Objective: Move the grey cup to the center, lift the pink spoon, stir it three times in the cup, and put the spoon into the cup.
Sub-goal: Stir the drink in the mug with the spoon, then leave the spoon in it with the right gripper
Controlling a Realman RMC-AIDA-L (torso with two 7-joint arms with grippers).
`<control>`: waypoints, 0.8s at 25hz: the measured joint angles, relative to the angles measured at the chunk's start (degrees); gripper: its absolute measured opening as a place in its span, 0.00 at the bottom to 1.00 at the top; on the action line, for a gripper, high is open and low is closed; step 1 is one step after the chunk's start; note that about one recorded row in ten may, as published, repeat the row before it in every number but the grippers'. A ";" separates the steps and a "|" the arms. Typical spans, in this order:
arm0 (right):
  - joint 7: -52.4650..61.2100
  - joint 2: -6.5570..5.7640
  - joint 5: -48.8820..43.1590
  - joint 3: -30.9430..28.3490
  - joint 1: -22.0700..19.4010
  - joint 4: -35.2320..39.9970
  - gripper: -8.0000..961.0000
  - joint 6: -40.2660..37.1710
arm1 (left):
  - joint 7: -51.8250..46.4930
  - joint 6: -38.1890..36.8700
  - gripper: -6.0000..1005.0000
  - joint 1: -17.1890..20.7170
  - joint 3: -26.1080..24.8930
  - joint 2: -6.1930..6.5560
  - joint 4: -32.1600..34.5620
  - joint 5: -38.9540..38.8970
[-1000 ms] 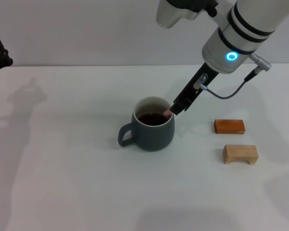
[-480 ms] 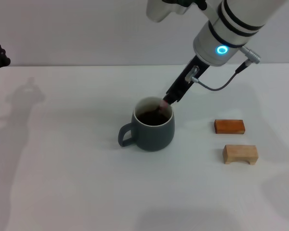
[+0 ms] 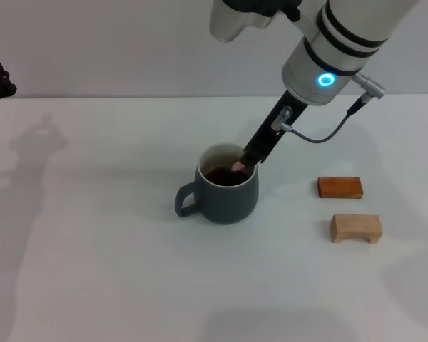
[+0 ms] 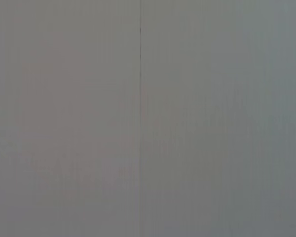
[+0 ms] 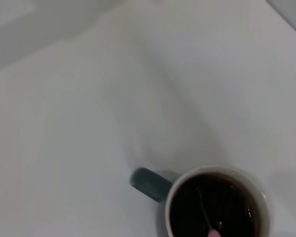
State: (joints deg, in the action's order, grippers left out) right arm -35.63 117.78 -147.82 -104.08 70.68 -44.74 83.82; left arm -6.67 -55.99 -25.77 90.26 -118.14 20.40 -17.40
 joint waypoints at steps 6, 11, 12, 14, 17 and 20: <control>-0.13 0.14 0.27 -0.11 0.25 -0.15 0.13 -1.56 | 0.05 0.00 0.00 -0.27 0.01 0.02 -0.19 0.00; 0.32 -0.03 -2.38 -0.29 0.62 0.08 0.13 -2.99 | 0.07 0.00 0.00 -0.33 0.01 0.02 -0.19 0.00; 0.34 -0.03 -2.55 -0.27 0.65 0.08 0.13 -2.61 | 0.07 0.00 0.00 -0.34 0.01 0.02 -0.19 0.00; 0.37 0.05 -2.59 -0.26 0.77 -0.04 0.13 -0.82 | 0.07 0.01 0.00 -0.34 0.00 0.02 -0.19 0.00; 0.37 0.15 -2.20 -0.38 0.83 -0.36 0.13 0.44 | 0.08 0.00 0.00 -0.33 0.01 0.01 -0.19 0.00; 0.16 0.27 -1.13 -0.54 0.92 -0.75 0.13 1.31 | 0.08 0.00 0.00 -0.26 0.01 -0.03 -0.18 0.00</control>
State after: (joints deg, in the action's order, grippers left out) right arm -35.47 118.05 -148.95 -104.62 71.61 -45.49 85.13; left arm -6.59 -56.00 -26.03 90.26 -118.17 20.22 -17.40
